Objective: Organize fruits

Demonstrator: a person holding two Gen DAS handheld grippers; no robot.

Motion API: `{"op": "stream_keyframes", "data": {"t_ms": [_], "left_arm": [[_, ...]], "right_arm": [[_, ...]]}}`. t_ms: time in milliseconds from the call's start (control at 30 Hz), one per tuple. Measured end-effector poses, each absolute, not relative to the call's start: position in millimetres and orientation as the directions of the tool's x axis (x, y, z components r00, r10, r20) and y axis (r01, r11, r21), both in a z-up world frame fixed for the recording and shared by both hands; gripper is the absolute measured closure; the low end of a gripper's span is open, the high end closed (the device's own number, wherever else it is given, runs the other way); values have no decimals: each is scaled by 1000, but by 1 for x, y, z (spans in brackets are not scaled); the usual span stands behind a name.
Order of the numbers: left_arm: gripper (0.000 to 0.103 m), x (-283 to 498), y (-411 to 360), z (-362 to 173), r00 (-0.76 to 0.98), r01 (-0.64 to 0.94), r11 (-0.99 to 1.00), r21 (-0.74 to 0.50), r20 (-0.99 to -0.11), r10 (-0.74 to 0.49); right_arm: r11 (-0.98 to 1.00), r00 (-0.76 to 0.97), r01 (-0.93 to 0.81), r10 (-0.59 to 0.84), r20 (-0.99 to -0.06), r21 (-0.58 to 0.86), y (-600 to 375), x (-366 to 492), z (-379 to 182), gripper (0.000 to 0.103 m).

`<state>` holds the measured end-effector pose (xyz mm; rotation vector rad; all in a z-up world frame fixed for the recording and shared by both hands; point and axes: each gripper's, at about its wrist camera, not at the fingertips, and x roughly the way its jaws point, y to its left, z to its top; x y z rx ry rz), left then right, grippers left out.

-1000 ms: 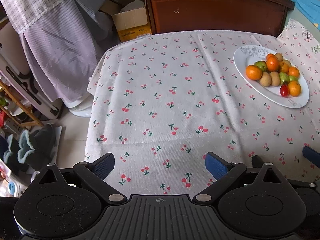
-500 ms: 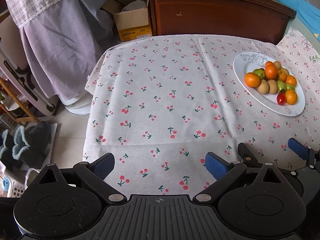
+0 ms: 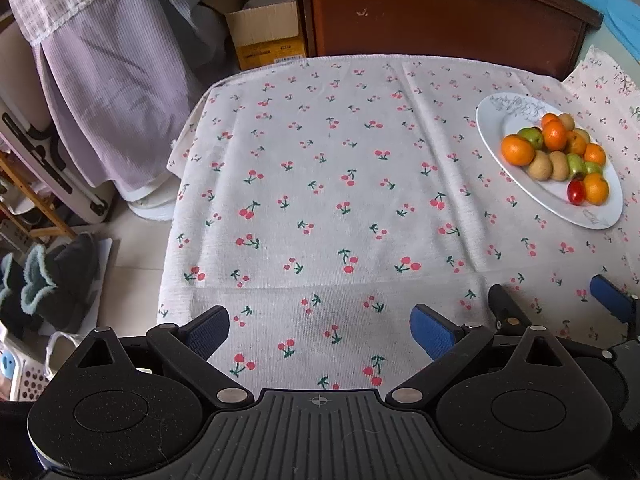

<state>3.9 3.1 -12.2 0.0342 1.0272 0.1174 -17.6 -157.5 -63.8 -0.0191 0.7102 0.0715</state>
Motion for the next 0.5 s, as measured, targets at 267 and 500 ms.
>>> {"op": "stream_keyframes", "data": {"t_ms": [267, 500], "left_arm": [[5, 16, 8, -23, 494, -108, 990, 91, -859, 133], [5, 22, 5, -30, 497, -113, 986, 122, -852, 162]], "right_arm": [[997, 756, -72, 59, -652, 7, -157, -18, -64, 1], [997, 756, -72, 59, -652, 7, -158, -18, -64, 1]]}}
